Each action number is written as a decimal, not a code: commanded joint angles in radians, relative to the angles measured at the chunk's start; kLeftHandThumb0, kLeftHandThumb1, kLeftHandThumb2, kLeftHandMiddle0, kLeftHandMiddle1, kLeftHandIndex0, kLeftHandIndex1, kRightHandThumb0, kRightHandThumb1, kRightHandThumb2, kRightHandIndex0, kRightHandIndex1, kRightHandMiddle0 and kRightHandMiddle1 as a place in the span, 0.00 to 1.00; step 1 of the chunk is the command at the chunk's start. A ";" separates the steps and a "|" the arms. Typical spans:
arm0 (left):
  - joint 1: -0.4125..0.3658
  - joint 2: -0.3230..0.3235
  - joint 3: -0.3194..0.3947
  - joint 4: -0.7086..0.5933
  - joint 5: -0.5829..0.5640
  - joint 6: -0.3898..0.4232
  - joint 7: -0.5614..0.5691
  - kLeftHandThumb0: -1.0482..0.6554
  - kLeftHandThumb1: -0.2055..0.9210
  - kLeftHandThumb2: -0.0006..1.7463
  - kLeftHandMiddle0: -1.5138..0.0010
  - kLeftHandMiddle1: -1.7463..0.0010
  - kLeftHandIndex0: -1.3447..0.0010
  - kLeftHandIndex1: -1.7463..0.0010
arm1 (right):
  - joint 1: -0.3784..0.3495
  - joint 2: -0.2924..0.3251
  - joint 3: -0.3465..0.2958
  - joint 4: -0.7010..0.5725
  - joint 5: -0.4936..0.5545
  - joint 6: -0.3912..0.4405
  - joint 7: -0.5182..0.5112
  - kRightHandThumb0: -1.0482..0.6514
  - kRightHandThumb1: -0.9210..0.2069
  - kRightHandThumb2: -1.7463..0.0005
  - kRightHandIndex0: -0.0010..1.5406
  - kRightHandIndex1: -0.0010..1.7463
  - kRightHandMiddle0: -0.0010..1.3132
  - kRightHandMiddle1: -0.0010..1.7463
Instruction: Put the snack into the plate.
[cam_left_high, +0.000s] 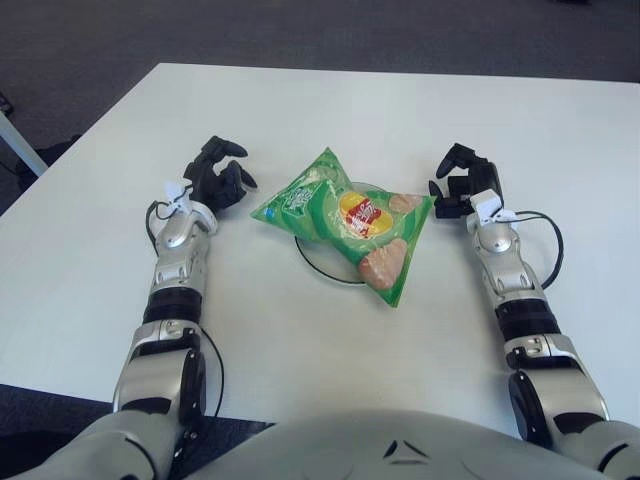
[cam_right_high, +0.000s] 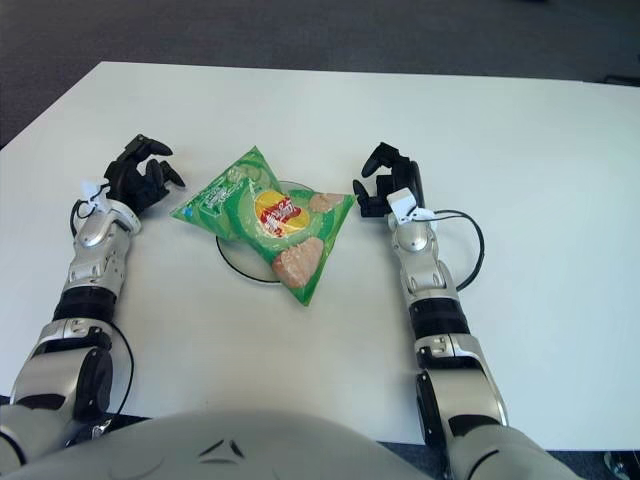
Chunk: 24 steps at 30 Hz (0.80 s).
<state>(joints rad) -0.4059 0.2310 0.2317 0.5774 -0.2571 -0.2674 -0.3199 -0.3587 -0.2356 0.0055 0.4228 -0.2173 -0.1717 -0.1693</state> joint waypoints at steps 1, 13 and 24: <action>0.054 0.000 -0.001 0.037 0.003 -0.017 -0.035 0.33 0.44 0.77 0.29 0.00 0.53 0.00 | 0.066 0.002 0.014 0.067 -0.013 0.041 0.017 0.30 0.65 0.15 0.87 1.00 0.56 1.00; 0.155 -0.009 0.013 0.053 -0.041 -0.053 -0.153 0.28 0.28 0.90 0.15 0.00 0.41 0.00 | 0.070 -0.016 0.010 0.077 -0.009 0.029 0.023 0.30 0.66 0.15 0.87 1.00 0.56 1.00; 0.152 -0.040 -0.001 0.052 -0.022 -0.067 -0.124 0.28 0.27 0.91 0.13 0.00 0.41 0.00 | 0.075 -0.037 0.001 0.108 0.002 -0.022 0.030 0.30 0.65 0.16 0.87 1.00 0.55 1.00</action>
<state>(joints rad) -0.3406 0.2475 0.2395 0.5877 -0.2904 -0.3166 -0.4649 -0.3607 -0.2714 0.0035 0.4601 -0.2165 -0.2181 -0.1640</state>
